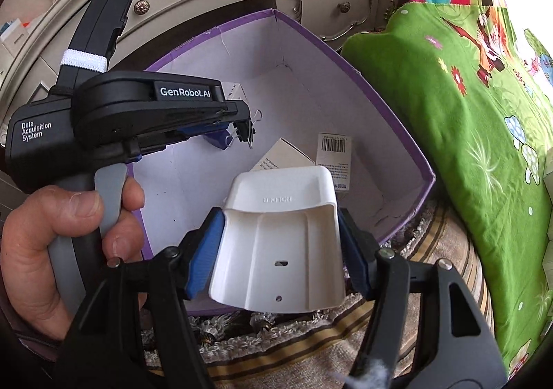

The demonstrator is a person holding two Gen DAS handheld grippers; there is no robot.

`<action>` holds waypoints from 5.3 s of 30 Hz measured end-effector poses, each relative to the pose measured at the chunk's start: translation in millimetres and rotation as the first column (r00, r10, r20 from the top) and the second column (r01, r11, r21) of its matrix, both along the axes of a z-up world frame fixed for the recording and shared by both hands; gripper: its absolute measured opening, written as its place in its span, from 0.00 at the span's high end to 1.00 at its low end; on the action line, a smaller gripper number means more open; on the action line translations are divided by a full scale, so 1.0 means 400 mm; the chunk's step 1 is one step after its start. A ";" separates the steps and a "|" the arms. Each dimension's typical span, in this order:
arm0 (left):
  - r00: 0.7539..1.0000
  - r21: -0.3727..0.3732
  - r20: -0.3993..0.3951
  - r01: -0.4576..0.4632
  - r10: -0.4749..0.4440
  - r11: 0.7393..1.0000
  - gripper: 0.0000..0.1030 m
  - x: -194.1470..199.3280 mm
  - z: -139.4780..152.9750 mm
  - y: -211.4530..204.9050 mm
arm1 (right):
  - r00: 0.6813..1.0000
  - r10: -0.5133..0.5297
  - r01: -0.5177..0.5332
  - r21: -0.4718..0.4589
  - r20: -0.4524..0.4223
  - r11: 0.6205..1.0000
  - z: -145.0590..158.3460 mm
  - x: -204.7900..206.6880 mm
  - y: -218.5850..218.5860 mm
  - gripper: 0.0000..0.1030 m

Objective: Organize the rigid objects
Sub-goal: 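Carry the clip and holder into the purple storage box and open both tools, then move both tools back over the bed toward the long white box and dental box, then grasp the long white box with the left tool while the right tool grasps the DING ZHI DENTAL box, then carry both boxes into the purple storage box and open both tools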

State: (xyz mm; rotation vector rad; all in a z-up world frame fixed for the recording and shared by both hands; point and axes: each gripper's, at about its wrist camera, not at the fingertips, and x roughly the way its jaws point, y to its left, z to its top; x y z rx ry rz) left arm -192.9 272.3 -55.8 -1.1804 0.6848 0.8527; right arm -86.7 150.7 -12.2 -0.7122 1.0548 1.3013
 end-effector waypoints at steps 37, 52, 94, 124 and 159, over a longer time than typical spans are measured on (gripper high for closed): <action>0.974 0.105 -0.087 0.218 -0.209 0.970 0.49 0.260 0.117 -0.159 | 0.929 -0.370 0.368 0.144 -0.014 0.918 0.096 0.299 -0.256 0.21; 0.932 0.152 -0.135 0.354 -0.336 0.923 0.37 0.418 0.153 -0.263 | 0.851 -0.524 0.507 0.203 0.038 0.838 0.120 0.478 -0.430 0.19; 0.643 0.310 -0.248 0.761 -0.724 0.570 0.00 0.963 0.182 -0.709 | 0.491 -0.866 0.842 0.204 0.094 0.499 0.003 0.829 -0.901 0.07; 0.611 0.262 -0.316 0.791 -0.726 0.553 0.12 0.994 0.075 -0.714 | 0.489 -0.857 0.851 0.126 0.162 0.510 -0.042 0.842 -0.890 0.17; 0.722 0.327 -0.120 0.677 -0.681 0.660 0.12 0.726 0.179 -0.610 | 0.541 -0.817 0.818 0.103 0.197 0.567 0.039 0.706 -0.860 0.18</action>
